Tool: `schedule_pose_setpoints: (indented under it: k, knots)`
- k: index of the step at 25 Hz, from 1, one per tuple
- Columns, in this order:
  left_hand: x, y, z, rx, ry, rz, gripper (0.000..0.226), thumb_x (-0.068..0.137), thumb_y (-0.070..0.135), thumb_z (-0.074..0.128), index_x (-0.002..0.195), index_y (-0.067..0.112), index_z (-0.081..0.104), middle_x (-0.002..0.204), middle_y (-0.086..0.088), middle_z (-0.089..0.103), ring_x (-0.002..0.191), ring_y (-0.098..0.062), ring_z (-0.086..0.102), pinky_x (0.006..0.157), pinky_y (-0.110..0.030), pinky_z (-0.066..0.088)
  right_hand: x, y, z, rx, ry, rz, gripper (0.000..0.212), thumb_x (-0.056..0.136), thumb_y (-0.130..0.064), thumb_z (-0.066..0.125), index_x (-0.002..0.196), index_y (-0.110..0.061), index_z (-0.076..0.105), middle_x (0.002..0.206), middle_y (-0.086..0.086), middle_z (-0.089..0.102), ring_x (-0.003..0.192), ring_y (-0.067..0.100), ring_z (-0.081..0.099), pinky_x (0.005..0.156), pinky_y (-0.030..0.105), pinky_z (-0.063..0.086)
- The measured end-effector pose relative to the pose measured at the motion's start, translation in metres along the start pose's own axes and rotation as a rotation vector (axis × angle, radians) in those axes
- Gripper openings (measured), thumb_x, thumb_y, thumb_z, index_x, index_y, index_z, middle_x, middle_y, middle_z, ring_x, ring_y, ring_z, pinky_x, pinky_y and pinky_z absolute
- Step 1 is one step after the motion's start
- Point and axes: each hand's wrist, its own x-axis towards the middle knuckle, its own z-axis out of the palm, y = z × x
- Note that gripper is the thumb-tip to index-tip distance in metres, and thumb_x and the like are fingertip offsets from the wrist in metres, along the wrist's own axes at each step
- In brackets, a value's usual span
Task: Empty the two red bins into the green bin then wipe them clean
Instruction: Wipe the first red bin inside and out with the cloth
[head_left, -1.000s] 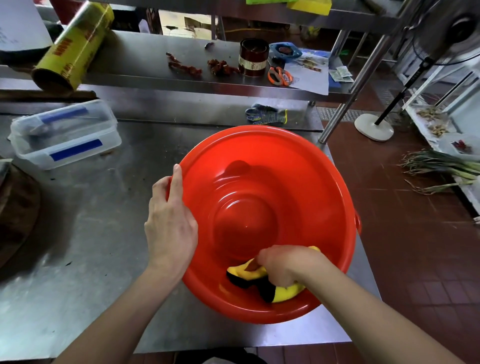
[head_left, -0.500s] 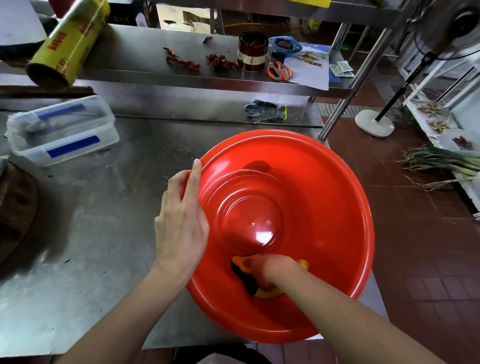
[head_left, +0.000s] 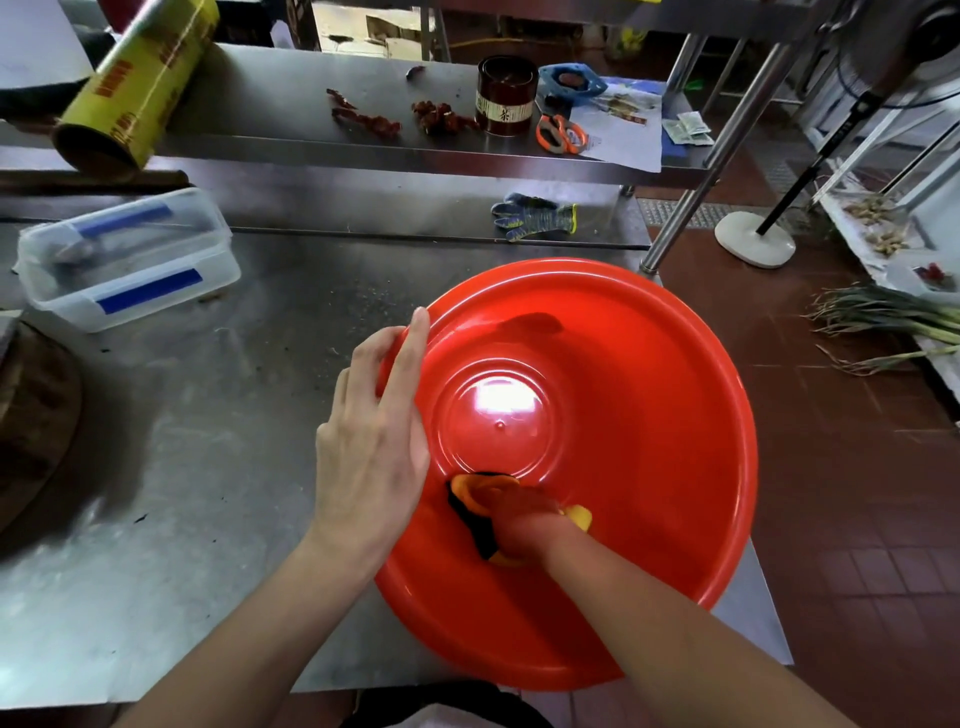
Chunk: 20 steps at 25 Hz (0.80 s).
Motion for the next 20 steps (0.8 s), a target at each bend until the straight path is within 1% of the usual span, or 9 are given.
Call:
schedule_pose_setpoints:
  k: [1, 3, 6, 9, 12, 15, 18, 20]
  knots:
    - [-0.001, -0.001, -0.001, 0.01, -0.003, 0.027, 0.076, 0.089, -0.008, 0.054, 0.157, 0.021, 0.036, 0.138, -0.008, 0.049, 0.112, -0.03, 0.058, 0.056, -0.051, 0.057, 0.002, -0.006, -0.001, -0.019, 0.0, 0.01, 0.072, 0.097, -0.03, 0.056, 0.156, -0.047, 0.019, 0.167, -0.01, 0.018, 0.151, 0.024, 0.026, 0.121, 0.05, 0.026]
    - [-0.001, 0.002, -0.006, 0.066, -0.012, 0.063, 0.078, 0.088, -0.008, 0.054, 0.158, 0.021, 0.034, 0.139, -0.008, 0.048, 0.111, -0.03, 0.058, 0.052, -0.048, 0.056, 0.011, -0.013, -0.001, -0.031, 0.011, 0.041, 0.065, 0.1, -0.026, 0.05, 0.156, -0.044, 0.023, 0.166, -0.007, 0.021, 0.15, 0.027, 0.028, 0.12, 0.05, 0.027]
    - [-0.006, 0.015, -0.008, 0.12, -0.05, 0.102, 0.087, 0.082, -0.011, 0.061, 0.158, 0.023, 0.034, 0.141, -0.004, 0.048, 0.105, -0.027, 0.058, 0.047, -0.043, 0.055, 0.01, -0.013, 0.007, -0.048, 0.05, 0.107, 0.059, 0.1, -0.023, 0.045, 0.154, -0.041, 0.028, 0.16, 0.004, 0.035, 0.14, 0.033, 0.044, 0.113, 0.048, 0.036]
    - [-0.016, 0.033, -0.004, 0.152, -0.107, 0.149, 0.094, 0.08, -0.009, 0.069, 0.158, 0.028, 0.032, 0.142, -0.002, 0.047, 0.103, -0.026, 0.058, 0.047, -0.04, 0.055, 0.012, -0.007, 0.017, 0.012, 0.089, 0.11, 0.057, 0.099, -0.025, 0.044, 0.152, -0.041, 0.031, 0.155, 0.006, 0.041, 0.13, 0.034, 0.053, 0.107, 0.048, 0.043]
    - [-0.014, 0.039, -0.001, 0.134, -0.117, 0.132, 0.094, 0.084, -0.005, 0.069, 0.158, 0.035, 0.029, 0.137, -0.004, 0.05, 0.103, -0.026, 0.061, 0.052, -0.042, 0.057, 0.015, -0.002, 0.018, 0.047, 0.095, 0.098, 0.062, 0.096, -0.024, 0.046, 0.153, -0.044, 0.029, 0.157, 0.005, 0.037, 0.131, 0.033, 0.052, 0.107, 0.049, 0.044]
    - [-0.011, 0.04, 0.001, 0.188, -0.133, 0.12, 0.097, 0.084, -0.008, 0.067, 0.159, 0.036, 0.025, 0.136, -0.005, 0.053, 0.102, -0.026, 0.063, 0.054, -0.04, 0.054, 0.015, 0.003, 0.017, 0.018, 0.123, 0.063, 0.068, 0.095, -0.021, 0.047, 0.154, -0.045, 0.026, 0.158, 0.006, 0.036, 0.133, 0.033, 0.051, 0.108, 0.049, 0.043]
    - [-0.012, 0.044, 0.001, 0.234, -0.136, 0.096, 0.1, 0.082, -0.01, 0.064, 0.16, 0.036, 0.022, 0.135, -0.008, 0.051, 0.096, -0.028, 0.062, 0.053, -0.042, 0.054, 0.015, 0.006, 0.017, 0.005, 0.105, 0.035, 0.065, 0.097, -0.018, 0.045, 0.155, -0.044, 0.028, 0.159, 0.006, 0.035, 0.132, 0.034, 0.052, 0.108, 0.048, 0.042]
    - [-0.009, 0.044, 0.002, 0.234, -0.124, 0.073, 0.101, 0.081, -0.011, 0.061, 0.16, 0.035, 0.021, 0.134, -0.008, 0.049, 0.091, -0.028, 0.06, 0.052, -0.043, 0.053, 0.01, 0.009, 0.011, -0.013, 0.094, 0.013, 0.064, 0.098, -0.017, 0.045, 0.154, -0.044, 0.029, 0.16, 0.006, 0.035, 0.135, 0.033, 0.05, 0.11, 0.045, 0.041]
